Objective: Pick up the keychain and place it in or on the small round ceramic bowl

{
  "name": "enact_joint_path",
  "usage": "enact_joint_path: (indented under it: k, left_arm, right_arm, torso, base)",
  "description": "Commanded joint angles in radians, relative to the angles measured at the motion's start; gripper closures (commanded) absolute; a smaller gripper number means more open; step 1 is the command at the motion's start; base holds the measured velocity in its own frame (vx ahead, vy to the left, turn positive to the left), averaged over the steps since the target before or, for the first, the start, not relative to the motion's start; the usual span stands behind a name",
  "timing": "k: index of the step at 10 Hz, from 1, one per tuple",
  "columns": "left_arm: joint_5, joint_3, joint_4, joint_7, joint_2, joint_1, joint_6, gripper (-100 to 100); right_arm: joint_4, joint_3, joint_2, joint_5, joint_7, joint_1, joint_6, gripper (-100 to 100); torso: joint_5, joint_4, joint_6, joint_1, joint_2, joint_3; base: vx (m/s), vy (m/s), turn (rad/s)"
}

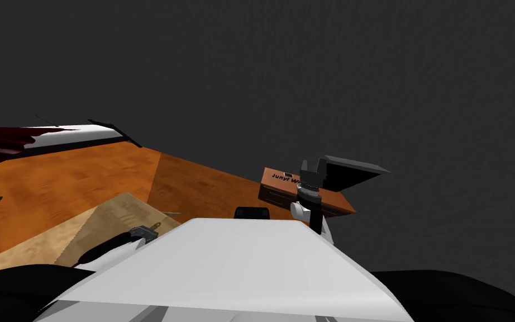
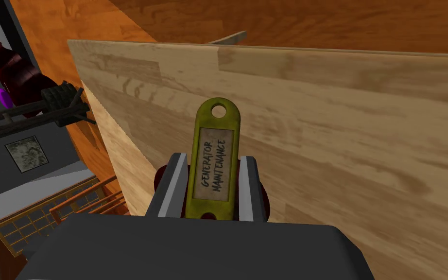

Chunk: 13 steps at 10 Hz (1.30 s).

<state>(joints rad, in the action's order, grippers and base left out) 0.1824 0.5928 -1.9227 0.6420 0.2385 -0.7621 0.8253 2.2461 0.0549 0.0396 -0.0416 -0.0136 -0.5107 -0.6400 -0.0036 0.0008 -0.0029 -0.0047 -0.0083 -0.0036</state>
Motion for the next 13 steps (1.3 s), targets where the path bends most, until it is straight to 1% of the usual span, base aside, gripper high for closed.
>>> enact_joint_path:
  k: [1,2,3,6,8,9,10,11,12,13]
  left_arm:
    - [-0.013,0.036,0.029,0.010,0.007,0.002,-0.011,100]
    - [-0.015,0.050,0.038,0.009,0.011,-0.002,-0.008,100]
    - [-0.019,0.083,0.062,0.002,0.021,-0.011,-0.001,100]
    - [-0.025,0.139,0.105,-0.015,0.038,-0.030,0.015,100]
    - [-0.029,0.177,0.136,-0.028,0.051,-0.044,0.027,100]
    - [-0.031,0.196,0.151,-0.035,0.057,-0.052,0.032,100]
    - [-0.031,0.196,0.151,-0.035,0.057,-0.052,0.032,100]
    - [-0.032,0.213,0.166,-0.042,0.062,-0.059,0.038,100]
    - [-0.035,0.243,0.194,-0.056,0.073,-0.071,0.048,100]
    - [-0.036,0.256,0.206,-0.062,0.077,-0.076,0.052,100]
  right_arm:
    - [0.000,0.000,0.000,0.000,0.000,0.000,0.000,0]
    - [0.000,0.000,0.000,0.000,0.000,0.000,0.000,0]
    - [0.000,0.000,0.000,0.000,0.000,0.000,0.000,0]
    - [0.000,0.000,0.000,0.000,0.000,0.000,0.000,0]
    - [0.000,0.000,0.000,0.000,0.000,0.000,0.000,0]
    - [0.000,0.000,0.000,0.000,0.000,0.000,0.000,0]
    - [0.000,0.000,0.000,0.000,0.000,0.000,0.000,0]
    - [0.000,0.000,0.000,0.000,0.000,0.000,0.000,0]
    - [0.000,0.000,0.000,0.000,0.000,0.000,0.000,0]
    - [0.000,0.000,0.000,0.000,0.000,0.000,0.000,0]
  torso:
    - [0.000,0.000,0.000,0.000,0.000,0.000]
    - [0.001,0.000,-0.001,0.002,0.001,0.001]
    - [0.001,0.000,-0.001,0.004,0.004,0.002]
    - [0.003,0.001,-0.003,0.007,0.010,0.005]
    - [0.003,0.000,-0.002,0.006,0.010,0.005]
    - [0.003,0.000,-0.002,0.006,0.009,0.004]
    - [0.003,-0.001,-0.002,0.006,0.009,0.004]
    - [0.004,-0.001,-0.001,0.005,0.010,0.004]
    - [0.004,-0.001,-0.002,0.005,0.010,0.004]
    - [0.003,-0.002,-0.003,0.005,0.010,0.004]
  base:
    - [0.176,0.017,0.043]
    - [0.125,0.036,0.056]
    - [0.097,0.048,0.054]
    - [0.068,0.060,0.051]
    - [0.074,0.038,0.041]
    - [0.060,0.037,0.045]
    - [0.036,0.022,0.024]
    - [0.029,0.018,0.020]
    - [0.058,0.029,0.057]
    - [0.061,0.040,0.065]
